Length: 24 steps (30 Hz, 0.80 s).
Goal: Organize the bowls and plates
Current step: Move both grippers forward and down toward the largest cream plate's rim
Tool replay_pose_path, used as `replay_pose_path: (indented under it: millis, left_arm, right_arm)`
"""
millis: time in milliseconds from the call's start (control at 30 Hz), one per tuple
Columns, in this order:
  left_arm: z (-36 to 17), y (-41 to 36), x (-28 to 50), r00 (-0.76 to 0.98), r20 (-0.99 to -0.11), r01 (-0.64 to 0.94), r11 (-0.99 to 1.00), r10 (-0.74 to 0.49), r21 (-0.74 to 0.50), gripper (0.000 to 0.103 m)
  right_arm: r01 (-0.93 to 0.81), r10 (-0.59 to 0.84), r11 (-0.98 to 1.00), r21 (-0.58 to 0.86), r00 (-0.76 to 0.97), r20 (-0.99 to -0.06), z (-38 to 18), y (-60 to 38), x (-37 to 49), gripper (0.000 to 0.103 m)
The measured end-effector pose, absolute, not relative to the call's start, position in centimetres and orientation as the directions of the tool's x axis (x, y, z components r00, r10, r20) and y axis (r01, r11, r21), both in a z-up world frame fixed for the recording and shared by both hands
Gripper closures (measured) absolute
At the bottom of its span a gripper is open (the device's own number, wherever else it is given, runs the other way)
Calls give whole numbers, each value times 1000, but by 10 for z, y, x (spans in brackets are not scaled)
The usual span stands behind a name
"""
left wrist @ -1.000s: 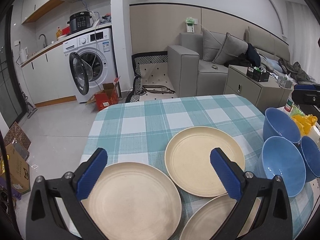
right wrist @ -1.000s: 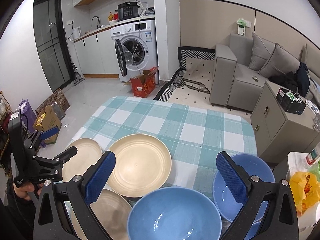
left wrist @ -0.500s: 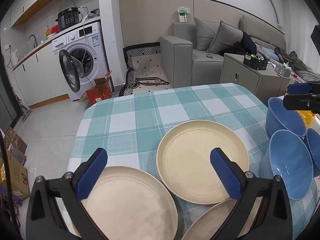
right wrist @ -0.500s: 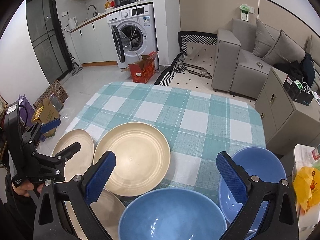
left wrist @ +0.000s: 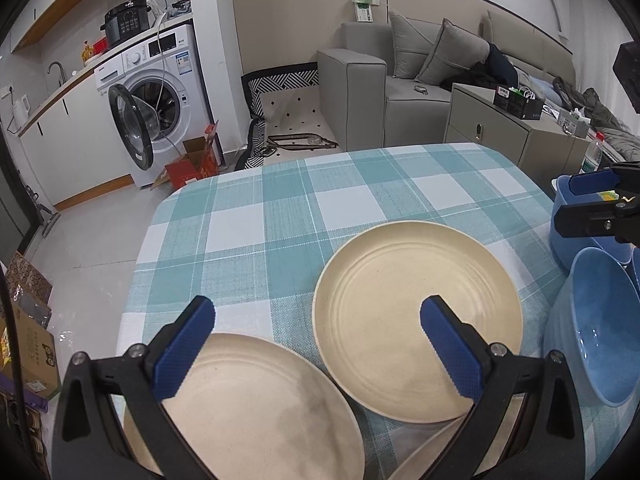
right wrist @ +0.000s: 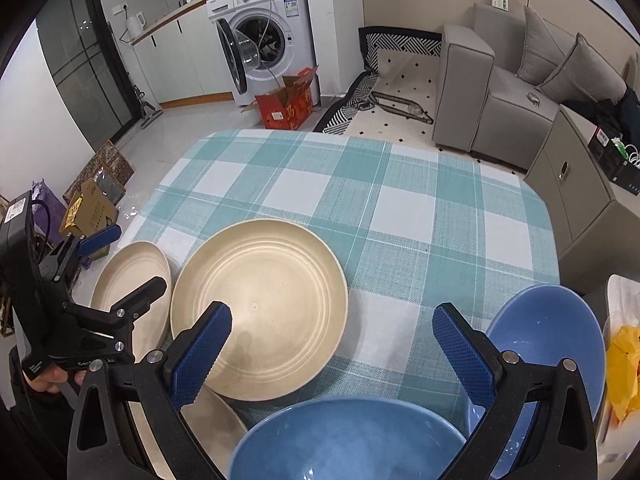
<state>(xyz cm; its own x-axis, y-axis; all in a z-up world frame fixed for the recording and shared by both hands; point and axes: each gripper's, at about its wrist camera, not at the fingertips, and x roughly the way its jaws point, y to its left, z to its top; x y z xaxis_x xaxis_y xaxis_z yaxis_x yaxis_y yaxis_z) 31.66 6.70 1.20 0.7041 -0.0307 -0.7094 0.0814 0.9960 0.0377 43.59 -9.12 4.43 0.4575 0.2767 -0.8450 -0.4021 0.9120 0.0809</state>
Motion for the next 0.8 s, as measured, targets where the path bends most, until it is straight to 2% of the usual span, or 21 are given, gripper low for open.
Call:
replay_pose_path:
  millis: [600, 800]
  left_arm:
    - [-18, 58, 346, 622, -782, 99, 995, -36, 33, 0]
    - [-28, 54, 354, 593, -804, 113, 993, -37, 37, 1]
  right_arm:
    - [-374, 223, 922, 102, 297, -928, -12, -83, 470, 1]
    - [-359, 218, 925, 124, 233, -948, -31, -80, 480, 8]
